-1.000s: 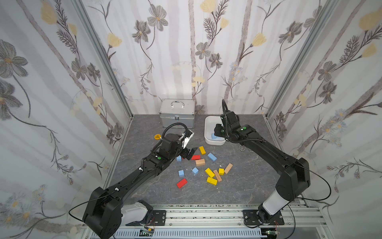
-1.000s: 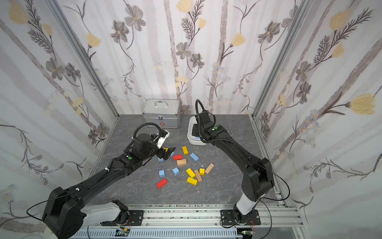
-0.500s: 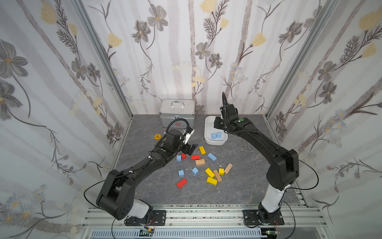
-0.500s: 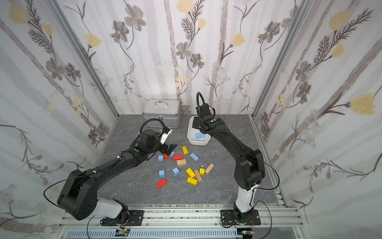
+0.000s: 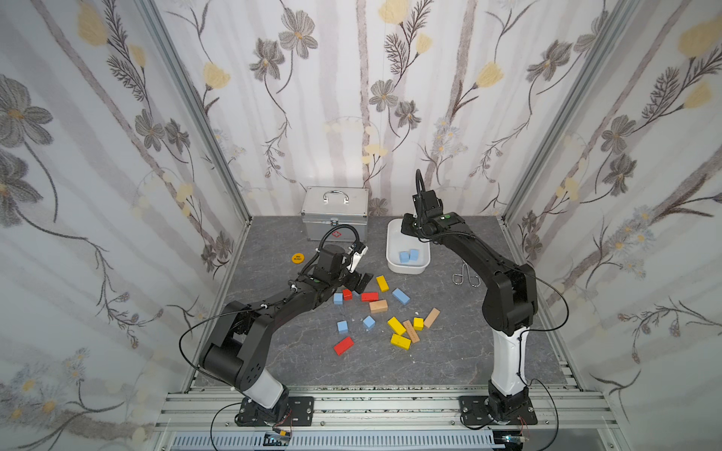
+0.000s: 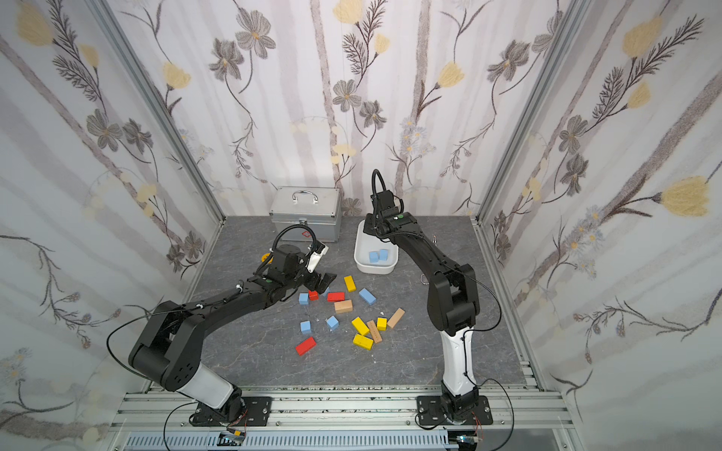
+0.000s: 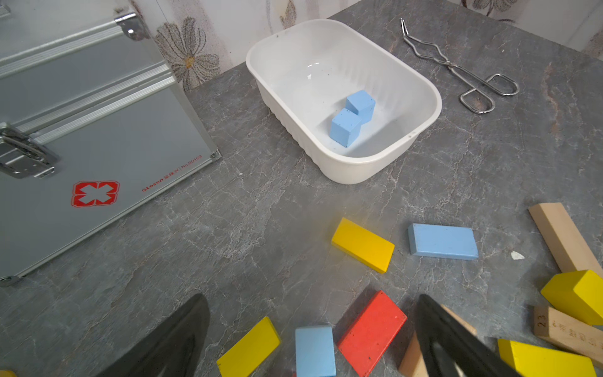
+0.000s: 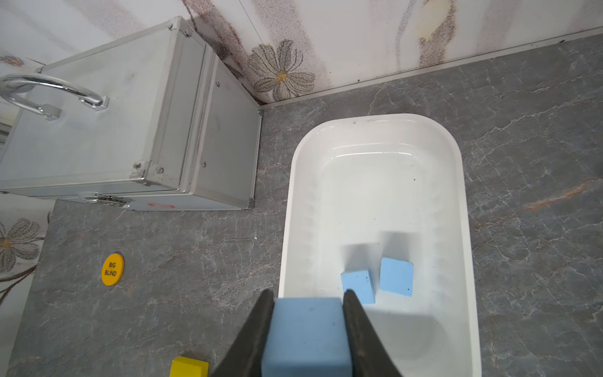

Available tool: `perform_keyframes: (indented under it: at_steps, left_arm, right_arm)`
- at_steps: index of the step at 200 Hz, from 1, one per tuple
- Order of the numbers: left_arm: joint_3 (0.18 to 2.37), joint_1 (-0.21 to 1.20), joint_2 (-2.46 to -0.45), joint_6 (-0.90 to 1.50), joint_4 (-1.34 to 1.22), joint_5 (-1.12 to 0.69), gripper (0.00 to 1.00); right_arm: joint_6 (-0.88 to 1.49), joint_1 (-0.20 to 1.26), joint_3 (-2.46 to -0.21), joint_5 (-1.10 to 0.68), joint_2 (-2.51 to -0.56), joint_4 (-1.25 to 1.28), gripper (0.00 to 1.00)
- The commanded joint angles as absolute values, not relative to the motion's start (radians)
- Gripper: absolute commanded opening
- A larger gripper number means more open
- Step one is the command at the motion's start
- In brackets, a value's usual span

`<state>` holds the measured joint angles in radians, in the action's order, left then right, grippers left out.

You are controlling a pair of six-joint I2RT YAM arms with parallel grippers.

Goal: Pick out the blue building blocks
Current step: Place the building block in the storage box.

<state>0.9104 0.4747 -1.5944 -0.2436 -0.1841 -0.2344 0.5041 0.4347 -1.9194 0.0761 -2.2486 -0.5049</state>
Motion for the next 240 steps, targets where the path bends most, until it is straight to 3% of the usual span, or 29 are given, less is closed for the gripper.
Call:
perform_keyframes:
  at_steps: [1, 84, 240]
  left_arm:
    - [0.924, 0.469, -1.615, -0.255, -0.231, -0.25, 1.0]
    - [0.935, 0.465, -1.657, -0.248, -0.236, -0.261, 1.0]
    - [0.916, 0.465, -1.659, -0.252, -0.23, -0.256, 1.0]
  right_arm:
    - [0.486, 0.424, -1.965, 0.06, -2.298, -0.479, 0.0]
    - [0.465, 0.384, -2.12, -0.004, -2.496, -0.498, 0.0]
    - [0.485, 0.377, -2.155, -0.001, -2.629, -0.463, 0.0]
